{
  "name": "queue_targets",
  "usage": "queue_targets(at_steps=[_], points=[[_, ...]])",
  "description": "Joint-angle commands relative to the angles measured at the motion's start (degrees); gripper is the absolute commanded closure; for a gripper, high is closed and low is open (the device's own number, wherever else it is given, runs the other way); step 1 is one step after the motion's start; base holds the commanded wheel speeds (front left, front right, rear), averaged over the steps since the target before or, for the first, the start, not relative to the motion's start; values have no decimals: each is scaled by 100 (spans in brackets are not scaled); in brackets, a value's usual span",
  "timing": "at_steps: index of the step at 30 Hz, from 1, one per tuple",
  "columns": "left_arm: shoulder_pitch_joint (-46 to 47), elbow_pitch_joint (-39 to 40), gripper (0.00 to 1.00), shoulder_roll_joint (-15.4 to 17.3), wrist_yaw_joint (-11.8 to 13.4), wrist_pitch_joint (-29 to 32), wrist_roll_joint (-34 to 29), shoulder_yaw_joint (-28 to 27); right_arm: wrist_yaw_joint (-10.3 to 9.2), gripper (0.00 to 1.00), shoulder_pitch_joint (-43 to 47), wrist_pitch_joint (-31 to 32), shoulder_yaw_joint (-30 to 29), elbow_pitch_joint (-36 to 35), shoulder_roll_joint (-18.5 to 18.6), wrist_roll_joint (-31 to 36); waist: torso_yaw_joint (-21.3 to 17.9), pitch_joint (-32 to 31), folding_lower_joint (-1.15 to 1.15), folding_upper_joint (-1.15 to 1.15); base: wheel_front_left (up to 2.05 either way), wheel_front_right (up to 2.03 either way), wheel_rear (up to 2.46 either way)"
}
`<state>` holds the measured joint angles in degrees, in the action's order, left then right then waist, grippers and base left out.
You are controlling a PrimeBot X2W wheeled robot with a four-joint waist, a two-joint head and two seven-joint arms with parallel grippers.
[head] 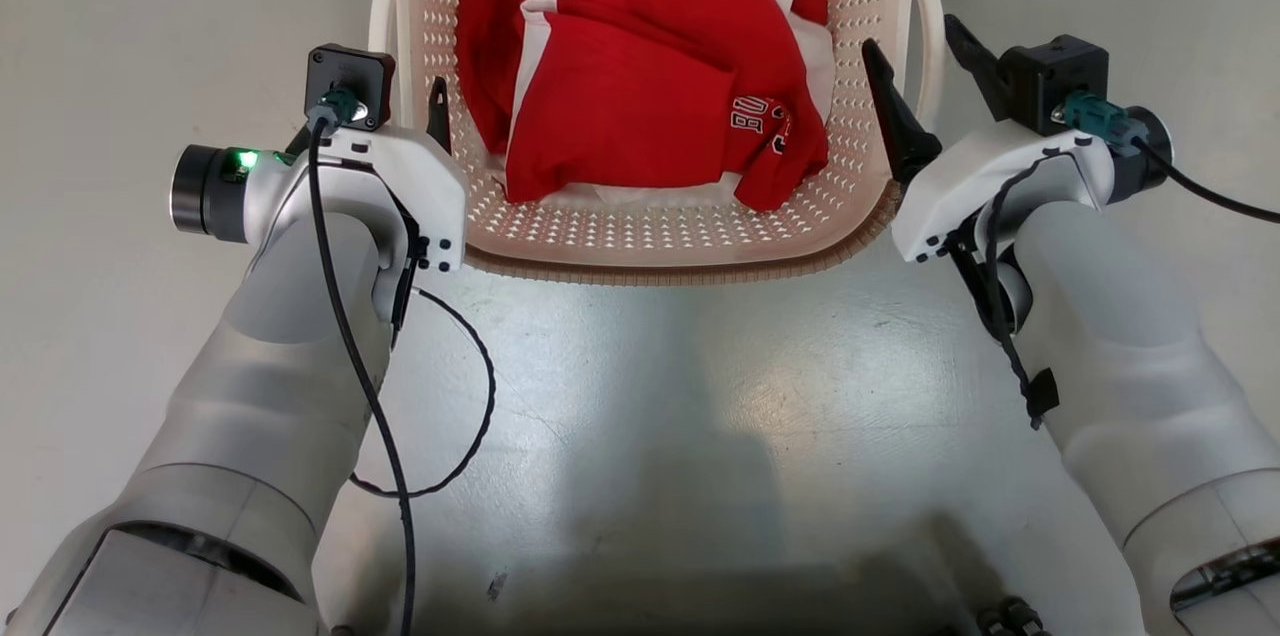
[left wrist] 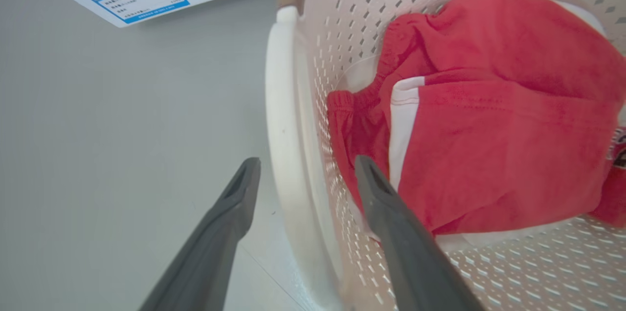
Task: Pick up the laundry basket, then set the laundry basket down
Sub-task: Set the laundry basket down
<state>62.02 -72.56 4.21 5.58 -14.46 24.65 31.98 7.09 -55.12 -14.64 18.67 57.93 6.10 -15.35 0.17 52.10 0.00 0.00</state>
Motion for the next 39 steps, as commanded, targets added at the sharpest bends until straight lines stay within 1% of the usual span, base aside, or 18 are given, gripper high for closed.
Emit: queue_targets(at_steps=[1, 9, 15, 21, 28, 30, 36, 39], points=[[-46, 0, 0, 200, 67, -45, 32, -64, 40, 0, 434, -36, -7, -101, -131, 91, -8, -50, 0, 0, 0, 0, 0], [-154, 60, 0, 232, 123, -51, 53, -66, 40, 0, 598, -36, -363, -242, -197, 388, -19, -334, 0, 0, 0, 0, 0], [-421, 461, 0, 250, 130, -52, 153, -241, 40, 0, 794, -36, -679, -419, -214, 537, 25, -732, 0, 0, 0, 0, 0], [-854, 947, 0, 273, 110, -53, 177, -456, 40, 0, 1067, -36, -1067, -770, -133, 751, 80, -1287, 0, 0, 0, 0, 0], [-1502, 1545, 0, 321, -21, -53, 109, -742, 40, 0, 1625, -36, -1322, -1276, 122, 975, 171, -2125, 0, 0, 0, 0, 0], [-1710, 1783, 0, 347, -43, -53, 140, -937, 40, 0, 1799, -36, -1362, -1422, 223, 982, 188, -2353, 0, 0, 0, 0, 0], [-2446, 2383, 0, 517, -212, -53, -35, -1290, 40, 0, 2272, -36, -1449, -1846, 413, 922, 145, -2980, 0, 0, 0, 0, 0], [-2680, 2617, 0, 549, -249, -53, -56, -1466, 40, 0, 2415, -36, -1454, -1984, 480, 904, 138, -3165, 0, 0, 0, 0, 0]])
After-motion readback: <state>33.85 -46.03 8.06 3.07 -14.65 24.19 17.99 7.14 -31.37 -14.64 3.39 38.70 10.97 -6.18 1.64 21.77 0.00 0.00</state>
